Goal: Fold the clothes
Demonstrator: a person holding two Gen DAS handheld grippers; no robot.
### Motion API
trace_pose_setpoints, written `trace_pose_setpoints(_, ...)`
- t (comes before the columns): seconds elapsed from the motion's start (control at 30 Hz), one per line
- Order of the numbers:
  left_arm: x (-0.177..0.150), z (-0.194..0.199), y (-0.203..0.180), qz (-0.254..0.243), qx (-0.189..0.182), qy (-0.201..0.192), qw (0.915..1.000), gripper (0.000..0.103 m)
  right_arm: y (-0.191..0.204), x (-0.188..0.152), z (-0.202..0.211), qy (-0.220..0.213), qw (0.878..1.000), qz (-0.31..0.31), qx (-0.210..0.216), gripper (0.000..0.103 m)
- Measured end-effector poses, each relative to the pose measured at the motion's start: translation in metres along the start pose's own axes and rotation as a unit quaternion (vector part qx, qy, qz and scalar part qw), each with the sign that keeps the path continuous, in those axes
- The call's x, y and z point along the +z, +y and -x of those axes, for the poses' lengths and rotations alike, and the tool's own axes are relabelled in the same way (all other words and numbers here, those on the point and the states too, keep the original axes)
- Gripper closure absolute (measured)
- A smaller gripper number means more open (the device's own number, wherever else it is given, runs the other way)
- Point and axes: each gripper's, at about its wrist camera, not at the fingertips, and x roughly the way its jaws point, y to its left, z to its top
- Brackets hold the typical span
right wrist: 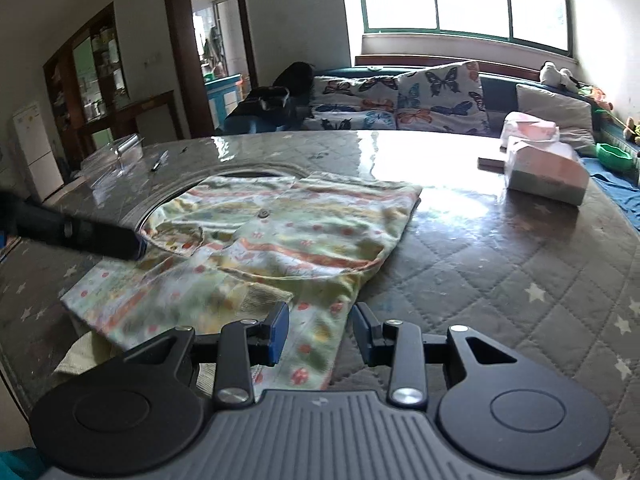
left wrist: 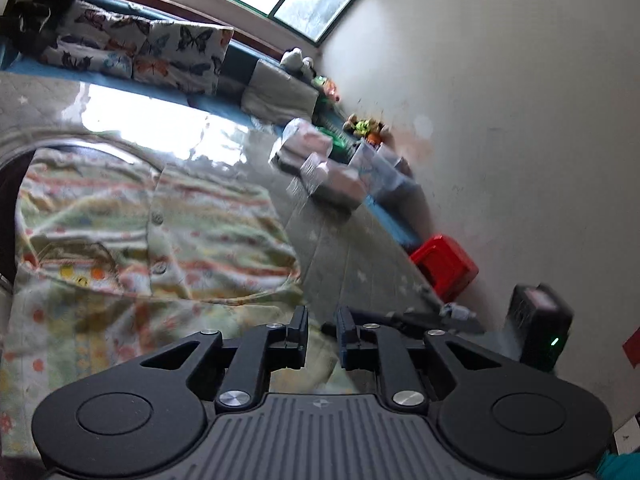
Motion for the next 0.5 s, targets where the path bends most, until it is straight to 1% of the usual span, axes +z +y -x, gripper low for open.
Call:
trace_pose_setpoints(0.07, 0.0, 0.003, 0.01, 0.004, 0.015, -0.001, 0.9999, 0.086, 0.001, 0.003, -0.001, -0.001, 1.0, -0.002, 0.004, 0.068)
trace_pose_setpoints(0.2, 0.0, 0.007, 0.042, 0.021, 0.07, -0.005, 0.9973, 0.086, 0.01, 0.006, -0.011, 0.006, 1.0, 0.006, 0.019, 0.068)
trace_pose_setpoints(0.3, -0.001, 0.012, 0.065, 0.038, 0.109, -0.006, 0.9933, 0.086, 0.021, 0.007, -0.027, 0.018, 0.999, 0.013, 0.033, 0.069)
trace_pose_setpoints(0.4, -0.002, 0.016, 0.088, 0.054, 0.147, -0.008, 0.9876, 0.086, 0.025, 0.008, -0.041, 0.03, 0.999, 0.015, 0.035, 0.069)
trace_pose_setpoints(0.5, -0.002, 0.018, 0.101, 0.055, 0.17, -0.018, 0.9838, 0.086, 0.028, 0.008, -0.054, 0.043, 0.998, 0.014, 0.034, 0.069)
